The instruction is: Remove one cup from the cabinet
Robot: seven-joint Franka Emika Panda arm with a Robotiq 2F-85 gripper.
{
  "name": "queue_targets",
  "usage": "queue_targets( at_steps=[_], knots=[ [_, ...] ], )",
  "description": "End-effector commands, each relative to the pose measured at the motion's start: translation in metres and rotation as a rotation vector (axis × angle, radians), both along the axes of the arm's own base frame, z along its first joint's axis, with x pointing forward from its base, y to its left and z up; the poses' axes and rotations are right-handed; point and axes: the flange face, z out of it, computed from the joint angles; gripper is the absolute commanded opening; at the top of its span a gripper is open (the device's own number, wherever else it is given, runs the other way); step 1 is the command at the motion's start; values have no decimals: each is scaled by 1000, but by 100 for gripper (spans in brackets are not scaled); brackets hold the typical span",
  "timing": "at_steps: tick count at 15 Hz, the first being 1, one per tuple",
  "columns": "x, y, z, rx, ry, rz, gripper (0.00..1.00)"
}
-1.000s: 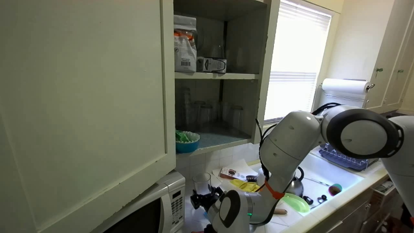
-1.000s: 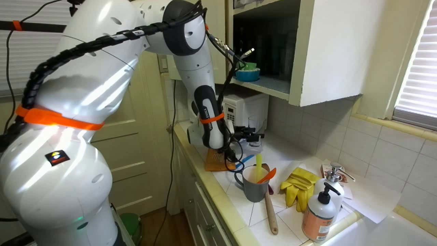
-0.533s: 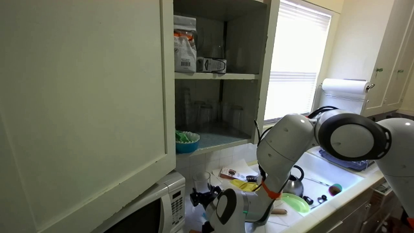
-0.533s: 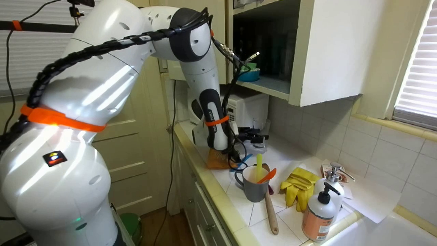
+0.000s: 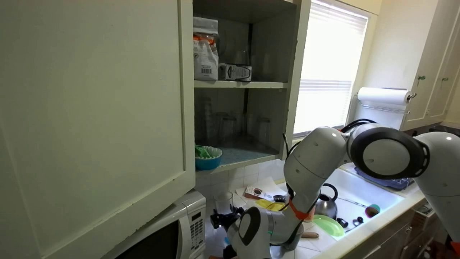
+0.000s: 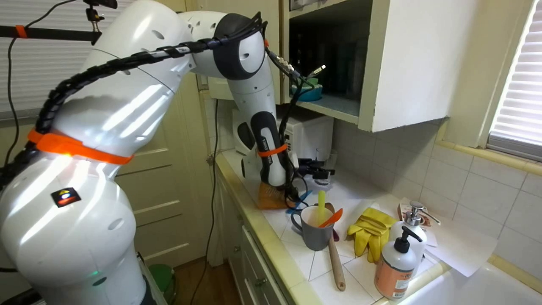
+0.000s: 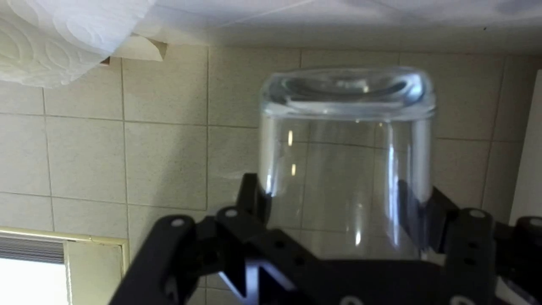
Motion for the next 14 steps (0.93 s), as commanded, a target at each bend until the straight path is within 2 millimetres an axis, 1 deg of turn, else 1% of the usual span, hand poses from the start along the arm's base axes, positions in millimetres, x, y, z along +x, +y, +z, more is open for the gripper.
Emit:
queue_targets(
  at_steps=[1, 4, 7, 14],
  knots=[
    [8, 1, -2, 58, 49, -1, 61],
    [13, -3, -4, 74, 90, 3, 61],
    [15, -7, -9, 86, 116, -2, 61],
    [18, -9, -16, 82, 112, 10, 61]
  ],
)
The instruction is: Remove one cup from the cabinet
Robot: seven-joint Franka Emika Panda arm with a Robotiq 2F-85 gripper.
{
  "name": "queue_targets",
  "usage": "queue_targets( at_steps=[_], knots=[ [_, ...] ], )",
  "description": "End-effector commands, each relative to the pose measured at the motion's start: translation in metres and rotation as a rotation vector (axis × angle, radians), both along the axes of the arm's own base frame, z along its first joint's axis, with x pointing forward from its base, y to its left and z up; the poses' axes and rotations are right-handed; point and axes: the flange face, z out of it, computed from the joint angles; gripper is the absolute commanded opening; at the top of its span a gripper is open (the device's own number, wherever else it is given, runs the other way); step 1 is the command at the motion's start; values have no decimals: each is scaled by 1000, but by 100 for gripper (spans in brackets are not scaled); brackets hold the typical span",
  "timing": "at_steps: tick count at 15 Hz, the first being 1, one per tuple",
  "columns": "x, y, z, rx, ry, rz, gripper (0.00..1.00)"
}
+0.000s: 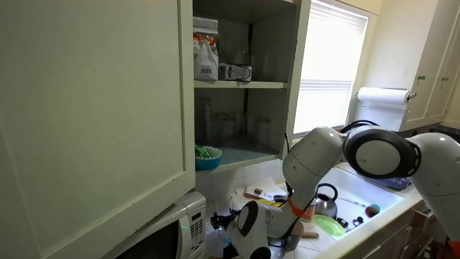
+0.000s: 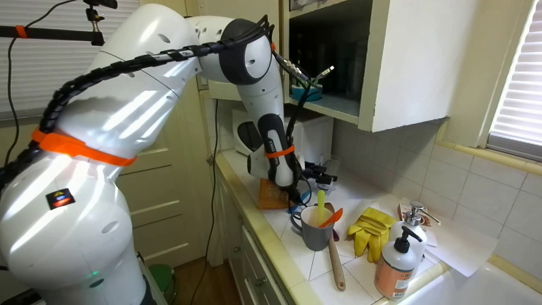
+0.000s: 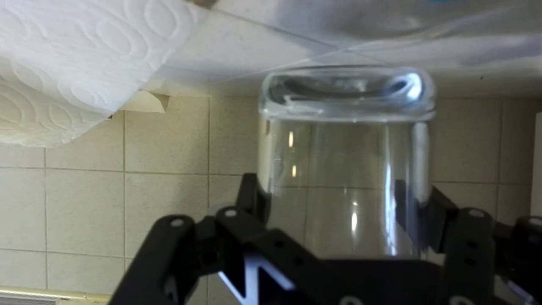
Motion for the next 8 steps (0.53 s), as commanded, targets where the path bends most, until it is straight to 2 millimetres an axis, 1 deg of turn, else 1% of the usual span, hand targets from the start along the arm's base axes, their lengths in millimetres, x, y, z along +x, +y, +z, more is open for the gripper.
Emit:
queue_targets(
  at_steps=[1, 8],
  knots=[
    [6, 2, -9, 10, 11, 15, 61],
    [3, 3, -17, 30, 33, 14, 61]
  ],
)
